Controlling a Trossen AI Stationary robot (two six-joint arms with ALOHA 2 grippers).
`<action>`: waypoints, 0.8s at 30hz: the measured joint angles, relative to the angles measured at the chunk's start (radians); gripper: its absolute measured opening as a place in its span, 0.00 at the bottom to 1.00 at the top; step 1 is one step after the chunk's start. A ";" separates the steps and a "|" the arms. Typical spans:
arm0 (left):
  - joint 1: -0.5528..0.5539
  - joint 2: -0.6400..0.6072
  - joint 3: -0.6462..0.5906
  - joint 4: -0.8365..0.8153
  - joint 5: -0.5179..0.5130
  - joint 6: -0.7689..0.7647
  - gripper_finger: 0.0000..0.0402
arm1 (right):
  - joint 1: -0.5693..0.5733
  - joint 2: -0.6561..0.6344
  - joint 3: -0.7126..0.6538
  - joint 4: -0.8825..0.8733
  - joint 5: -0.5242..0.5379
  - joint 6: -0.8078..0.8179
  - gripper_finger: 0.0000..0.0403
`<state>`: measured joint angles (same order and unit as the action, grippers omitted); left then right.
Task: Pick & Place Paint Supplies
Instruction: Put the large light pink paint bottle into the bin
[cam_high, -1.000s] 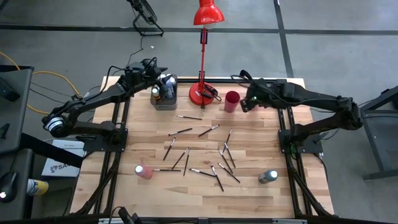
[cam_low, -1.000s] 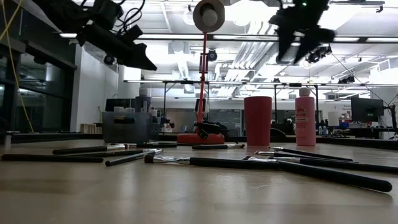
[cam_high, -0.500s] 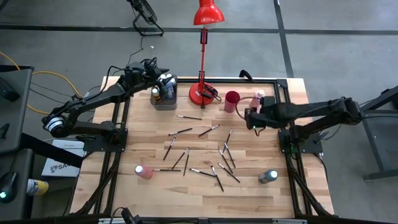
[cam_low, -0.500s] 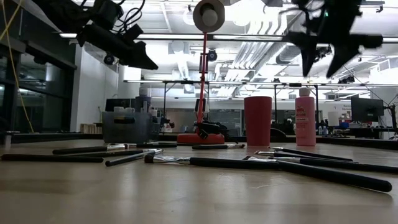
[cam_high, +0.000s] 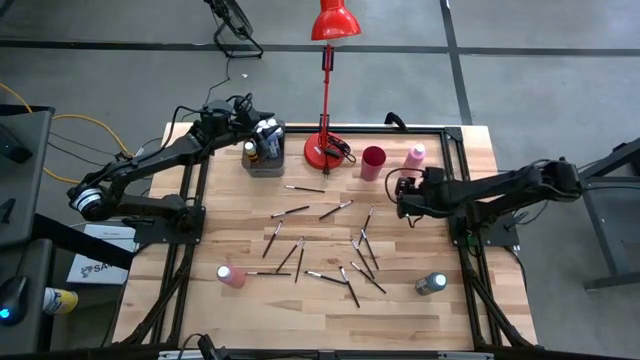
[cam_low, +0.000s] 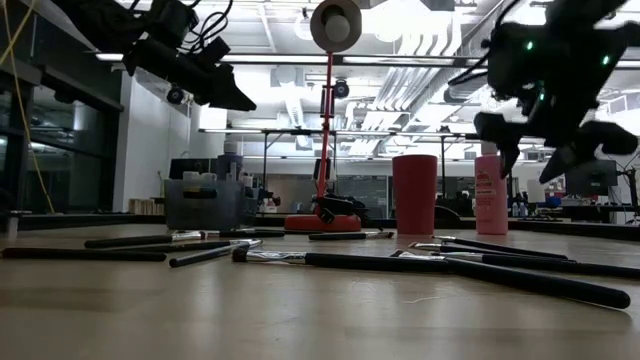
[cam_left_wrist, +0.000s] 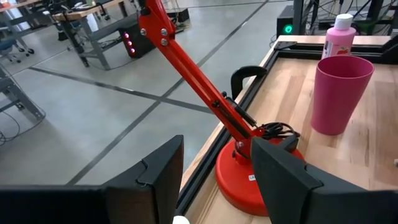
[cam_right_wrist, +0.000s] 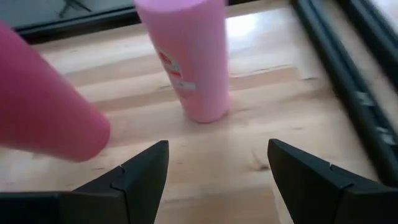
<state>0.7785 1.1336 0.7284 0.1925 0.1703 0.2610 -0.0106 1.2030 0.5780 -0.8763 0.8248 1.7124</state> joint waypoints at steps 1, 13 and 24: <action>0.000 0.000 0.000 0.000 0.000 0.003 0.46 | -0.008 0.000 -0.022 0.056 0.007 -0.043 0.66; 0.000 0.000 0.000 0.000 0.000 0.007 0.46 | -0.178 0.000 -0.196 0.345 0.041 -0.203 0.66; 0.000 0.000 0.000 0.000 -0.001 0.007 0.46 | -0.318 0.015 -0.278 0.771 0.034 -0.641 0.66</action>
<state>0.7784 1.1339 0.7284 0.1921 0.1696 0.2683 -0.3287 1.2176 0.3000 -0.1055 0.8583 1.0716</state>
